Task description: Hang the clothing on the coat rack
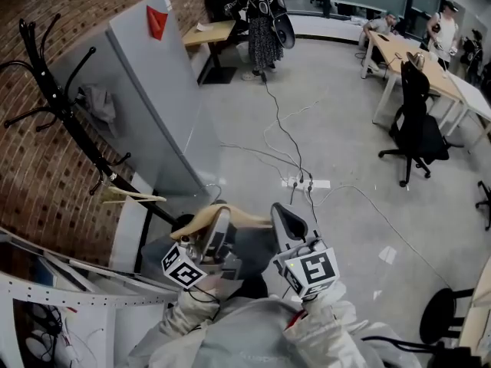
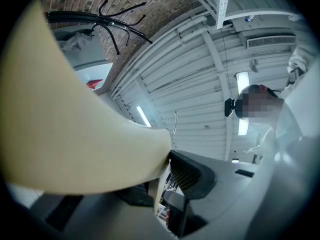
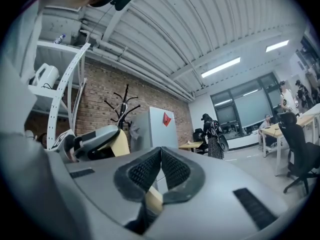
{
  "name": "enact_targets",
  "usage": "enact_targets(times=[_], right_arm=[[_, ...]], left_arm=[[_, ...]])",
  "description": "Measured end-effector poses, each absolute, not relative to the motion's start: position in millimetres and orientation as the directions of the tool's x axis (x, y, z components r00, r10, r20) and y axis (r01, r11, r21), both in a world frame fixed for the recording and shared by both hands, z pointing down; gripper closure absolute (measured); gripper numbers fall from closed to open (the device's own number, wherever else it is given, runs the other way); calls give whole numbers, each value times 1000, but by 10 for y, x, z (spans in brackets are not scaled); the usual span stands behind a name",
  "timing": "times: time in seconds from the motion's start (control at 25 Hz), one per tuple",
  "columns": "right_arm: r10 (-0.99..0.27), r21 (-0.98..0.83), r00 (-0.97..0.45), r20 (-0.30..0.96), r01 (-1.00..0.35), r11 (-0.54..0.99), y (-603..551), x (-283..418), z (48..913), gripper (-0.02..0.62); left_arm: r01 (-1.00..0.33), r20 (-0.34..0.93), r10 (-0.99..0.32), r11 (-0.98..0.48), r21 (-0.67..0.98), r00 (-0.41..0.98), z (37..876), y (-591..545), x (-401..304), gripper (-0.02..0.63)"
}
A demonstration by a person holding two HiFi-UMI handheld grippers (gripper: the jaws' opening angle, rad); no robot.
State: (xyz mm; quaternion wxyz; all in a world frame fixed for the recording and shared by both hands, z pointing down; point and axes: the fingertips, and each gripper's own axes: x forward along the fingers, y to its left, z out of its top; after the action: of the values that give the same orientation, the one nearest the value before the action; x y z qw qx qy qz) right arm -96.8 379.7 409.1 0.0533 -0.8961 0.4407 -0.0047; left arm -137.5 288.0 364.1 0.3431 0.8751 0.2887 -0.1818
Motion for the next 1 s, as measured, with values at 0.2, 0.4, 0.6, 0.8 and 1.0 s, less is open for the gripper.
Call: enact_targets(times=[0.2,0.4,0.6,0.8,1.0], right_arm=[[-794,-88,607,-39,-794,-602,3528,-669,4103,571],[-806,-84,591,-35,-805,-587,3195,-377,4068,571],[-801,-86,599,-23,-799,-595,2958,-94,4046,571],[-799,-73,602,-18,-797,-599,2723,174,4009,571],[-817,-52,576,-28,-817,-574,2368,342,3969,571]], left_arm=[[631,-525,371,-586,508,766,3675,2622,-1086,502],[633,-536,359,-576,517,764,3642,2334,-768,502],[635,-539,356,-566,525,763,3600,2114,-487,502],[640,-549,354,-568,518,758,3551,1874,-229,502],[637,-558,344,-590,497,755,3495,1591,-79,502]])
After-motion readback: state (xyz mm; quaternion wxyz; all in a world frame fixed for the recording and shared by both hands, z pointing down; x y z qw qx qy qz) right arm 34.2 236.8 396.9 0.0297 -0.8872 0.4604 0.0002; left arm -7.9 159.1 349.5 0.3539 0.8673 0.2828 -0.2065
